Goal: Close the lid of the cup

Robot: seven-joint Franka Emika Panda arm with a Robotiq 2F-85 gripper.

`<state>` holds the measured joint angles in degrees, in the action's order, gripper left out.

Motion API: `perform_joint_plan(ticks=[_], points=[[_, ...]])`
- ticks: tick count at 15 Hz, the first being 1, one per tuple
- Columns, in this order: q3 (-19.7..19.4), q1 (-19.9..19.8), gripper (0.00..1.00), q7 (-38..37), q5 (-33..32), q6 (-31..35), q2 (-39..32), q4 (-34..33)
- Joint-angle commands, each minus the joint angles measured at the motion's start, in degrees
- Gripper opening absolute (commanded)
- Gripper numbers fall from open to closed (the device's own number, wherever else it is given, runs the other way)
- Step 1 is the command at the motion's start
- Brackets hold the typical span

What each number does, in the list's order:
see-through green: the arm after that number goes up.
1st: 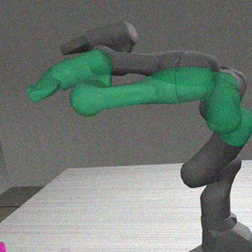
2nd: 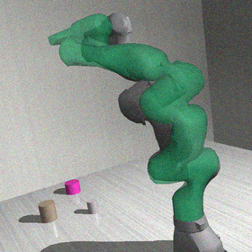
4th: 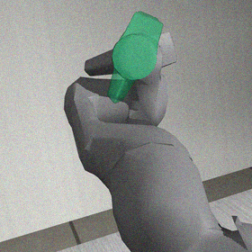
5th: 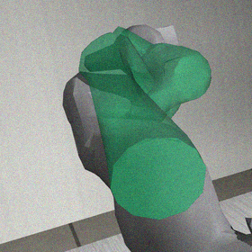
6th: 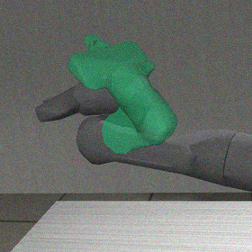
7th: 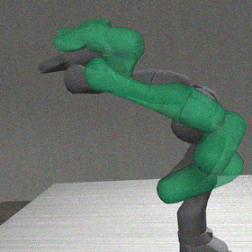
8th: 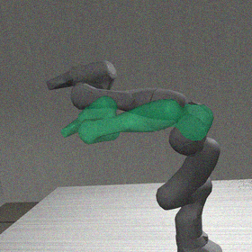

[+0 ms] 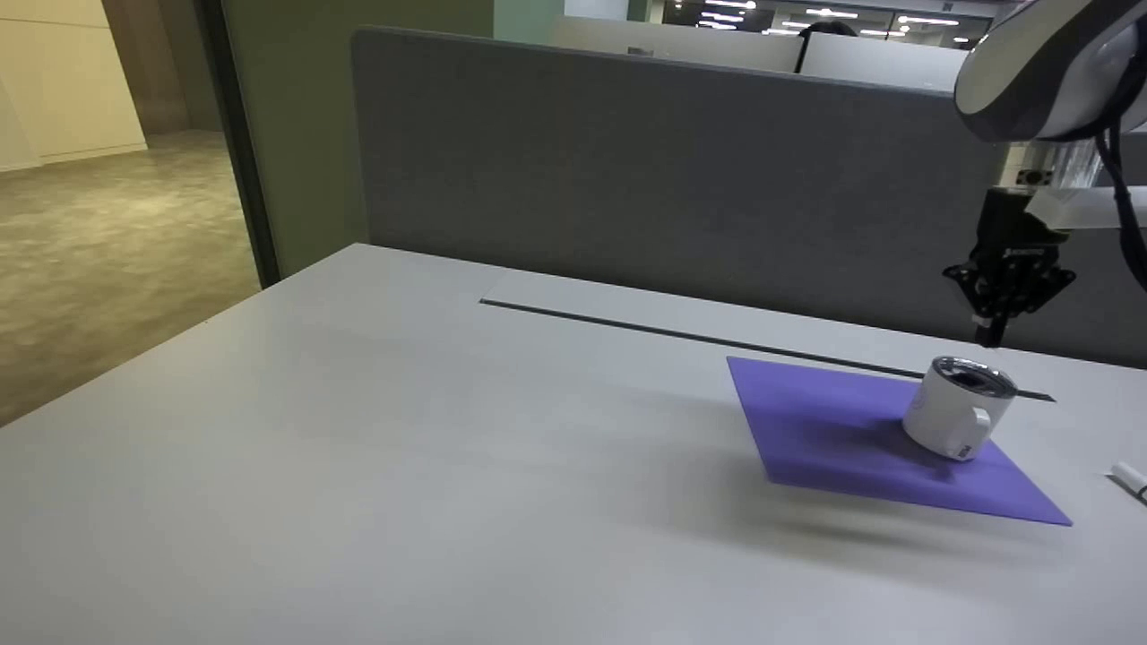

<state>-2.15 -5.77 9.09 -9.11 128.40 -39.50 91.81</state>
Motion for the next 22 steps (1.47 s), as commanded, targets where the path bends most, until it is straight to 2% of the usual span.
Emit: perform_joint_plan(ticks=[1, 10, 22], points=[[-0.57, 0.41, 0.0, -0.04, -0.19, 2.37, -0.07, 1.46], [-1.86, 1.14, 0.0, -0.71, -1.82, 4.03, -1.1, 3.24], [-2.4, 1.79, 0.0, -0.88, -2.84, 9.47, -1.94, 4.68]])
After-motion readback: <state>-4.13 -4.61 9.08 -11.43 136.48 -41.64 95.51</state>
